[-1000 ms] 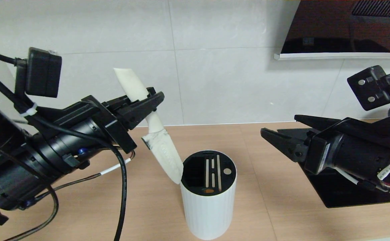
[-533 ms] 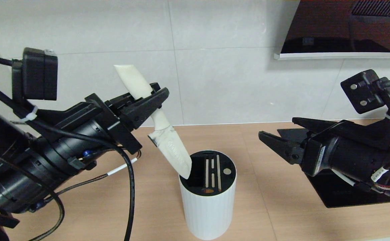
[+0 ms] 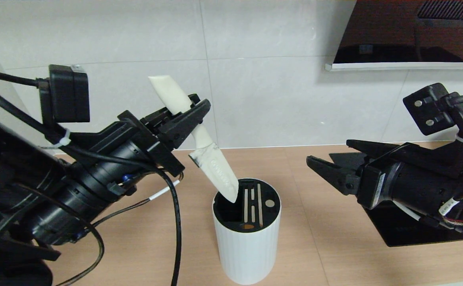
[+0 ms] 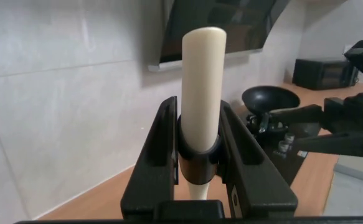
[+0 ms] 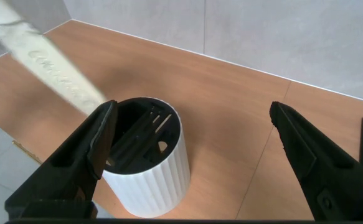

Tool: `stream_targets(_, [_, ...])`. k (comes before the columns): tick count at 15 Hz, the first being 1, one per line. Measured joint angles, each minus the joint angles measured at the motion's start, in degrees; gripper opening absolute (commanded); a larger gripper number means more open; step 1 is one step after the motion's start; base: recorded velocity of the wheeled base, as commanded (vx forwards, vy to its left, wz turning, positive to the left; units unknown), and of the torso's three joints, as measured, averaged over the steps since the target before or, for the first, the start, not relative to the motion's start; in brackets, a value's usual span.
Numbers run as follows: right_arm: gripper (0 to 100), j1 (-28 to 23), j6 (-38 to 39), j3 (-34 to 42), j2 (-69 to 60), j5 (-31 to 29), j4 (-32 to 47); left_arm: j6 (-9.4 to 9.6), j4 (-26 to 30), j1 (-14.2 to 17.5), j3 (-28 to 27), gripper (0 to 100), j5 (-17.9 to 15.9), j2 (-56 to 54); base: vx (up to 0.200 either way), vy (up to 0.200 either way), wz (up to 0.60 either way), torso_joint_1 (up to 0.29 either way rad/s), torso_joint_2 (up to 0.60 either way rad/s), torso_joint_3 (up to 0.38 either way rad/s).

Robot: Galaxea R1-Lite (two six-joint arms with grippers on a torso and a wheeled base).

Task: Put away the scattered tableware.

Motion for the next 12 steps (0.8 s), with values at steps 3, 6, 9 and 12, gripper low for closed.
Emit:
stream_targets(3, [100,0.0,0.0,0.0,0.0,0.0,0.0,0.2,-4.9,-0.7,0.3,0,0.2,4.9,0.0,0.0,0.0,0.0,0.0,0.0])
stream_targets(6, [100,0.0,0.0,0.0,0.0,0.0,0.0,0.4,-5.0,-1.4,0.9,0,0.9,6.0,0.0,0.0,0.0,0.0,0.0,0.0])
stream_targets(9, [100,0.0,0.0,0.0,0.1,0.0,0.0,0.46,-4.5,-1.6,1.7,0,0.9,6.0,0.0,0.0,0.0,0.0,0.0,0.0])
stream_targets(12, [100,0.0,0.0,0.0,0.2,0.0,0.0,0.66,-2.1,-2.2,3.2,0,0.9,6.2,0.0,0.0,0.0,0.0,0.0,0.0])
